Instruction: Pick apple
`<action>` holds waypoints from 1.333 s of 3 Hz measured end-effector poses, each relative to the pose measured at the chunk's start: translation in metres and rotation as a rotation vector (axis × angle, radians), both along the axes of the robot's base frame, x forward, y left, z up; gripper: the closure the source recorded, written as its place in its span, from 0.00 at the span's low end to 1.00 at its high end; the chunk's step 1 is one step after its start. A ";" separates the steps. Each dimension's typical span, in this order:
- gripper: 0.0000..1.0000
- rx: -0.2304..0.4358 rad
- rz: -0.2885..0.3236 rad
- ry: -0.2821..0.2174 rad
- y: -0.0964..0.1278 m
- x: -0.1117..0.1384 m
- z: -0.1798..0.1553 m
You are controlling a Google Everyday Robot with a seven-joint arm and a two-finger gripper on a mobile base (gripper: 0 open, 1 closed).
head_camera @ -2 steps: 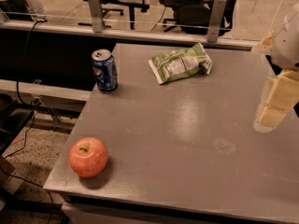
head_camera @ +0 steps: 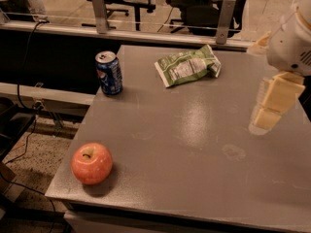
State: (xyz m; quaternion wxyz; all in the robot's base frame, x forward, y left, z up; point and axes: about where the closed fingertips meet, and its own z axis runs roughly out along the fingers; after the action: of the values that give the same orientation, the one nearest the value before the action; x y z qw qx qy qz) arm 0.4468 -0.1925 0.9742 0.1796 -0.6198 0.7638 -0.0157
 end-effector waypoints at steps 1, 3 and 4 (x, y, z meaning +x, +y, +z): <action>0.00 0.096 0.118 0.001 0.054 0.005 -0.018; 0.00 0.250 0.324 0.044 0.152 -0.004 -0.056; 0.00 0.318 0.415 0.049 0.199 -0.009 -0.068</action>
Offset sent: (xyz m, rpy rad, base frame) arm 0.0014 0.1408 -0.0573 0.2505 0.0536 0.2993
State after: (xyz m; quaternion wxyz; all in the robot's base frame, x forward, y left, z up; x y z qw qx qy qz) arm 0.4381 0.0065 0.9063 0.2556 -0.7274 0.6173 0.1565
